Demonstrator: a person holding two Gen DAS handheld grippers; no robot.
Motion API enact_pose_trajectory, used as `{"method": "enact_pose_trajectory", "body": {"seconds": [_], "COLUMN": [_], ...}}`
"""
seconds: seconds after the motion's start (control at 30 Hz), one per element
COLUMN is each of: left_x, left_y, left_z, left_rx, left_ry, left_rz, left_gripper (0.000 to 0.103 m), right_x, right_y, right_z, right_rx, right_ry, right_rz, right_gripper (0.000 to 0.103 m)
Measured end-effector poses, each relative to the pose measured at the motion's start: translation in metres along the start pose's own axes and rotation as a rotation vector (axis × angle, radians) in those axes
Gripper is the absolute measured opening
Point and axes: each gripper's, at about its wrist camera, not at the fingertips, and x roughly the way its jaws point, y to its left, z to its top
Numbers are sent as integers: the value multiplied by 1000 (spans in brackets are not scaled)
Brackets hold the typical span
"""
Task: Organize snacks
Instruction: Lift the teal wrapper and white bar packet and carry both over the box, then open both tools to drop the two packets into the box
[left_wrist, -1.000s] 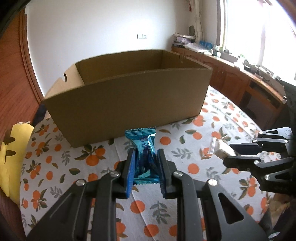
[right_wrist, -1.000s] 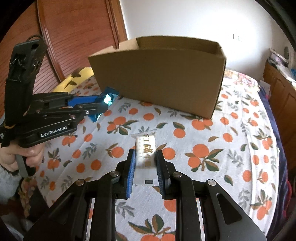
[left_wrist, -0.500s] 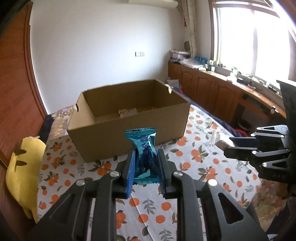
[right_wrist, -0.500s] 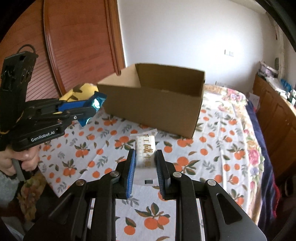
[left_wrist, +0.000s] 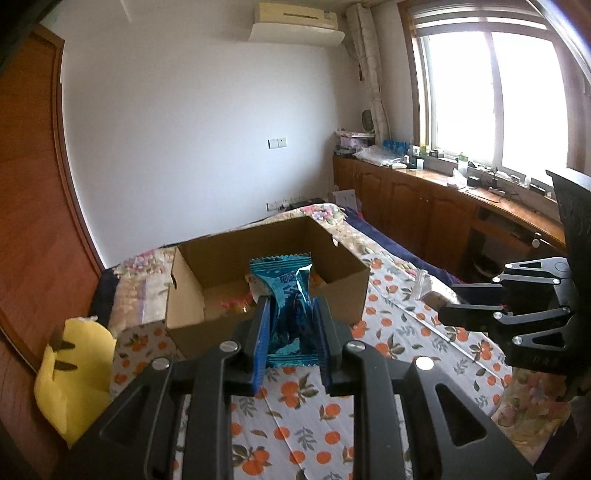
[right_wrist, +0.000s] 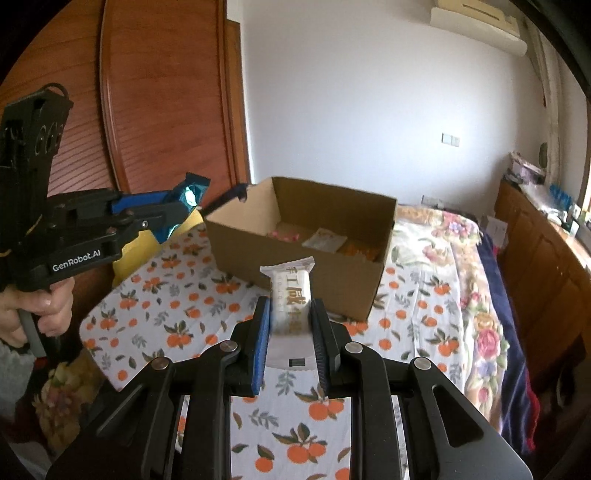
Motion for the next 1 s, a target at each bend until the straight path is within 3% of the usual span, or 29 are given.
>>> {"method": "enact_pose_trajectory", "body": {"seconds": [0.53,1.0], "left_x": [59,156], "left_y": [26,79], "left_z": [18,6], "left_rx": [7,-63], "left_ry": [11,107], "left_rz": [11,4], "left_gripper": [21,21], "right_x": [62,150], "right_y": [-17,-39], "right_z": [44,57], "right_rx": [-27,-42], "right_ry": [10,72], "right_rz": [16,10], "right_gripper": [20,20]}}
